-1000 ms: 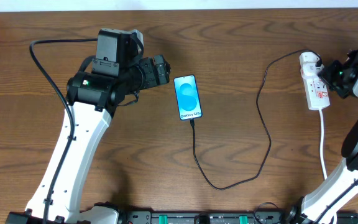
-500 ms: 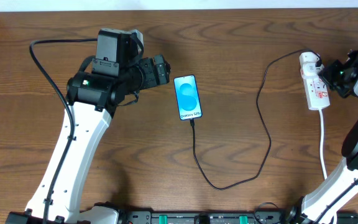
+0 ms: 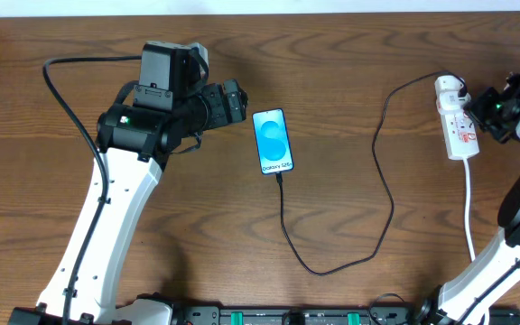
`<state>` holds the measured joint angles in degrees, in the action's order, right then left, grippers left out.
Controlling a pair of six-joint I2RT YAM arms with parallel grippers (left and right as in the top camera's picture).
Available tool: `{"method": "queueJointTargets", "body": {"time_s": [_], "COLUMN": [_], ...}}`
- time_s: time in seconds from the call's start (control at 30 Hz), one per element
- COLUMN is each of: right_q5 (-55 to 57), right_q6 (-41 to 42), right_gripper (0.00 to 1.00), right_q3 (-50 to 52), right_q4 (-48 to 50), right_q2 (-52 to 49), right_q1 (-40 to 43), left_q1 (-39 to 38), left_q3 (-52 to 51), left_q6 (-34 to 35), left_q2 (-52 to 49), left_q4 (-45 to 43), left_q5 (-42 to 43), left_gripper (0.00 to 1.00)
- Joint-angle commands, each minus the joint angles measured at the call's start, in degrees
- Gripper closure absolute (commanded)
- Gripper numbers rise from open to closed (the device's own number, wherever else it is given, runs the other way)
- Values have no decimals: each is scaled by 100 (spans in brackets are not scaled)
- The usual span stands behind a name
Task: Plug charger to phone and switch on socket
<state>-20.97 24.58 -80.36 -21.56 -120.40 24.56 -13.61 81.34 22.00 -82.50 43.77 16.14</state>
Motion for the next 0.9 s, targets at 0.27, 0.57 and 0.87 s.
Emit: {"method": "queueJointTargets", "body": {"time_s": [0.27,0.57,0.87], "right_q5": [-3410,-3515,-3018], "right_q6": [107,70,-195], "right_gripper": [99,99,99], "right_q3": [367,367,367], "right_q4": [-249,-348,-876], "right_q2": [-501,-501,-501], "right_q1": [-837,-837,-837], "left_q1": [4,4,4], "left_q3": [31,31,31], "left_q6": [-118,-118,-116], "left_q2": [15,17,15], "left_q4": [35,35,35], "left_q5": [-79,-79,-81], "left_gripper": [7,7,7]}}
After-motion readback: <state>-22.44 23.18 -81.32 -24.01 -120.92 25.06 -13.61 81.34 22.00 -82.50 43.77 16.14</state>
